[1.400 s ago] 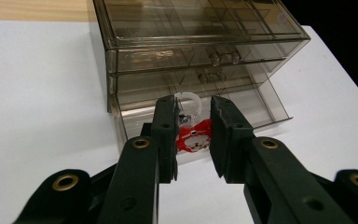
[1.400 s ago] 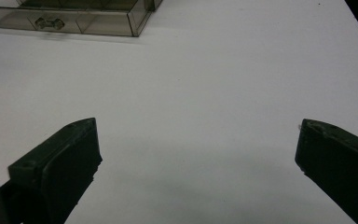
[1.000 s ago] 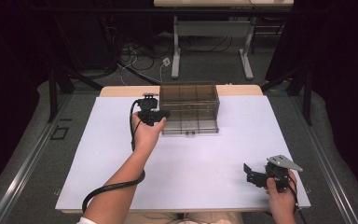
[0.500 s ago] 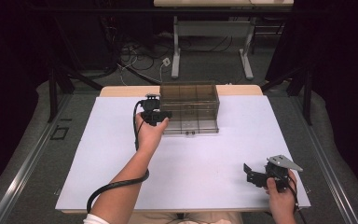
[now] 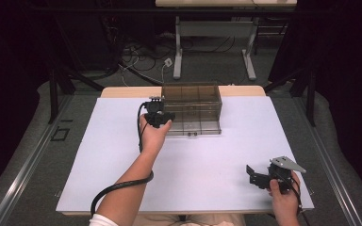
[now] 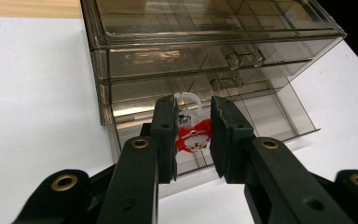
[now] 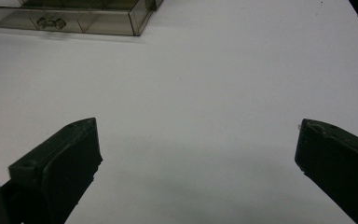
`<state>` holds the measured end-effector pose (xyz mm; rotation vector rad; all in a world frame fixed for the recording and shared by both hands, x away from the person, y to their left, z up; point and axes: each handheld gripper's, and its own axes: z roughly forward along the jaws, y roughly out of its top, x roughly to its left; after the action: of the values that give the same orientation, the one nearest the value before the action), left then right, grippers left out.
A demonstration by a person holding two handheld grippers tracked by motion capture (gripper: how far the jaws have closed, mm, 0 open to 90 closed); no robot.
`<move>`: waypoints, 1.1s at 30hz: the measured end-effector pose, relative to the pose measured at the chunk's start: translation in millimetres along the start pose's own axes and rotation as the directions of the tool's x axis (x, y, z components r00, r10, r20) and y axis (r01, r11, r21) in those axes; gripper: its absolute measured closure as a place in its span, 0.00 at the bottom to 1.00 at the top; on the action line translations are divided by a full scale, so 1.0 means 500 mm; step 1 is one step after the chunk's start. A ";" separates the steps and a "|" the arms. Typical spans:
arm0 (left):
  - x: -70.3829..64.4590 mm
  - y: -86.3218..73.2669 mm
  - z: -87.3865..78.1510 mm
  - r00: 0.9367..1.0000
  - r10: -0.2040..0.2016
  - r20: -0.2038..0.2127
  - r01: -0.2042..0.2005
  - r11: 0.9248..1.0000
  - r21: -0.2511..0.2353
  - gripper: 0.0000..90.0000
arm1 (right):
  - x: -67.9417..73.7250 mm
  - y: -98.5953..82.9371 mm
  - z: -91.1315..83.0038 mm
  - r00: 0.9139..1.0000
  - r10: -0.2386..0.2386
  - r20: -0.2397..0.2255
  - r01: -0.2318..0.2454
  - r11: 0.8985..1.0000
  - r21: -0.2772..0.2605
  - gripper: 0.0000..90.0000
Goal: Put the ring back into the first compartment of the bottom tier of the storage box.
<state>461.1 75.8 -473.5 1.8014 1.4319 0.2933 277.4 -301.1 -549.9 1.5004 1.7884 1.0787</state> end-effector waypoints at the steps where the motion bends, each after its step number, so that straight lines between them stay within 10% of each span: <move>1: 0.001 -0.001 0.001 1.000 0.000 0.000 0.000 1.000 0.001 0.80 | 0.000 0.000 0.000 1.000 0.000 0.000 0.000 1.000 0.000 0.00; 33: 0.015 -0.029 0.073 1.000 0.001 -0.028 0.000 0.999 0.033 0.80 | 0.000 -0.003 0.003 1.000 -0.005 -0.009 0.005 1.000 -0.002 0.00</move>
<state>475.7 67.1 -509.7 1.8310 1.4633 0.2977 278.2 -300.7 -552.0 1.4916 1.7952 1.0863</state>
